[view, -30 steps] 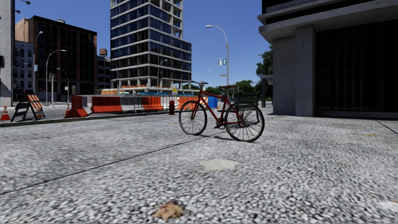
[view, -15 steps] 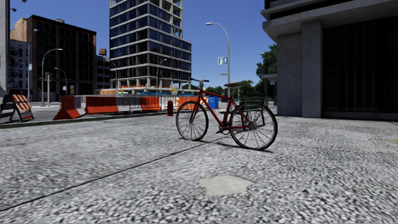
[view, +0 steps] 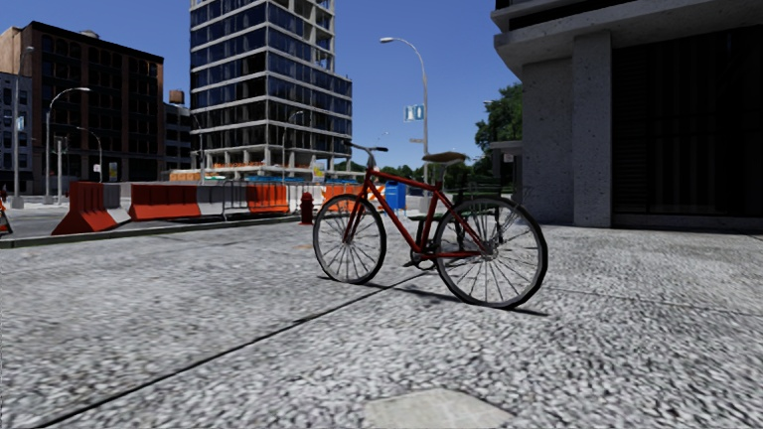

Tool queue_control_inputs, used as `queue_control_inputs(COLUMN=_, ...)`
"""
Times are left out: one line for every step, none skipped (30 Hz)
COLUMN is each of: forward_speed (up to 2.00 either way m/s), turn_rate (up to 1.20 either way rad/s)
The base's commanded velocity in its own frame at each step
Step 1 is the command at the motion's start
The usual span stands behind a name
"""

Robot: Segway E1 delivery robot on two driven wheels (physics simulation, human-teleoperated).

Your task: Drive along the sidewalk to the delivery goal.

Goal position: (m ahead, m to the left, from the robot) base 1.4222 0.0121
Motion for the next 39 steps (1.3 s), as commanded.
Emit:
queue_control_inputs(forward_speed=1.09, turn_rate=0.00)
queue_control_inputs(forward_speed=1.09, turn_rate=0.00)
queue_control_inputs(forward_speed=1.09, turn_rate=0.00)
queue_control_inputs(forward_speed=1.09, turn_rate=0.00)
queue_control_inputs(forward_speed=1.09, turn_rate=0.00)
queue_control_inputs(forward_speed=1.09, turn_rate=0.00)
queue_control_inputs(forward_speed=1.09, turn_rate=0.00)
queue_control_inputs(forward_speed=1.09, turn_rate=0.00)
queue_control_inputs(forward_speed=1.09, turn_rate=0.00)
queue_control_inputs(forward_speed=1.09, turn_rate=0.00)
queue_control_inputs(forward_speed=1.09, turn_rate=0.00)
queue_control_inputs(forward_speed=1.09, turn_rate=0.00)
queue_control_inputs(forward_speed=1.09, turn_rate=0.00)
queue_control_inputs(forward_speed=1.09, turn_rate=0.00)
queue_control_inputs(forward_speed=1.09, turn_rate=0.00)
queue_control_inputs(forward_speed=1.09, turn_rate=0.00)
queue_control_inputs(forward_speed=1.08, turn_rate=0.00)
queue_control_inputs(forward_speed=1.08, turn_rate=0.00)
queue_control_inputs(forward_speed=1.08, turn_rate=0.00)
queue_control_inputs(forward_speed=1.07, turn_rate=0.00)
queue_control_inputs(forward_speed=1.06, turn_rate=0.00)
queue_control_inputs(forward_speed=1.05, turn_rate=0.00)
queue_control_inputs(forward_speed=1.04, turn_rate=0.00)
queue_control_inputs(forward_speed=1.04, turn_rate=0.00)
queue_control_inputs(forward_speed=1.03, turn_rate=0.00)
queue_control_inputs(forward_speed=0.99, turn_rate=0.00)
queue_control_inputs(forward_speed=0.96, turn_rate=0.00)
queue_control_inputs(forward_speed=0.92, turn_rate=0.00)
queue_control_inputs(forward_speed=0.86, turn_rate=0.00)
queue_control_inputs(forward_speed=0.86, turn_rate=0.00)
queue_control_inputs(forward_speed=0.00, turn_rate=0.00)
queue_control_inputs(forward_speed=0.00, turn_rate=0.00)
queue_control_inputs(forward_speed=0.00, turn_rate=0.00)
queue_control_inputs(forward_speed=0.00, turn_rate=0.00)
queue_control_inputs(forward_speed=0.00, turn_rate=0.00)
queue_control_inputs(forward_speed=0.00, turn_rate=0.00)
queue_control_inputs(forward_speed=0.00, turn_rate=0.00)
queue_control_inputs(forward_speed=0.00, turn_rate=0.00)
queue_control_inputs(forward_speed=0.00, turn_rate=0.00)
